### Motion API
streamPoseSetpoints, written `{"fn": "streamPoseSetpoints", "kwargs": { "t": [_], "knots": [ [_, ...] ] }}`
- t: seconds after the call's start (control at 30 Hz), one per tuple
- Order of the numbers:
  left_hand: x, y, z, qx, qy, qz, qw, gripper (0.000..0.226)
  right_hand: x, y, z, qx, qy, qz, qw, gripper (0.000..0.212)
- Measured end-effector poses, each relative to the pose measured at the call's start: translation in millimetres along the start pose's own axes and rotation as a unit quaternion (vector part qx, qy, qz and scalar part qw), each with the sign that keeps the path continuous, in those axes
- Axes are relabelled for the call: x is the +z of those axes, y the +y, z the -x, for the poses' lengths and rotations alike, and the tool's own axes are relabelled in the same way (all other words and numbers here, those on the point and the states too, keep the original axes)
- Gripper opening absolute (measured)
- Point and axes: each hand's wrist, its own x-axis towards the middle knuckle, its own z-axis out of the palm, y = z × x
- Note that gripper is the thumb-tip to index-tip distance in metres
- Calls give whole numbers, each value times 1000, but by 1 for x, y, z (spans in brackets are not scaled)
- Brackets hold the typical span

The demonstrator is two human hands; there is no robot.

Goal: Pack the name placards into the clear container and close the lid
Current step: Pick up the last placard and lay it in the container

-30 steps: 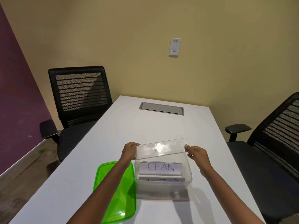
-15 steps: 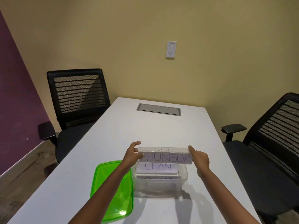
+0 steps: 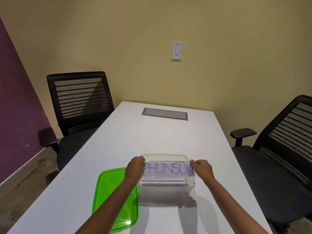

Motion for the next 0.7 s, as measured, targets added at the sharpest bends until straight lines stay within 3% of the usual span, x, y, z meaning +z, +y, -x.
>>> {"fn": "streamPoseSetpoints", "kwargs": {
  "t": [0.17,0.3,0.4,0.7],
  "knots": [
    [12,-4,-1,-27,-54,-83,995,29,10,2,-8,49,-39,57,996,47],
    [23,-3,-3,-46,-97,-129,986,29,16,-2,-8,54,-89,90,991,18],
    [32,-1,-5,-52,-123,-166,977,30,22,-2,-10,66,-113,99,987,39],
    [56,-3,-9,-52,-170,-222,959,36,43,4,-20,32,-141,203,968,33]
  ]
}}
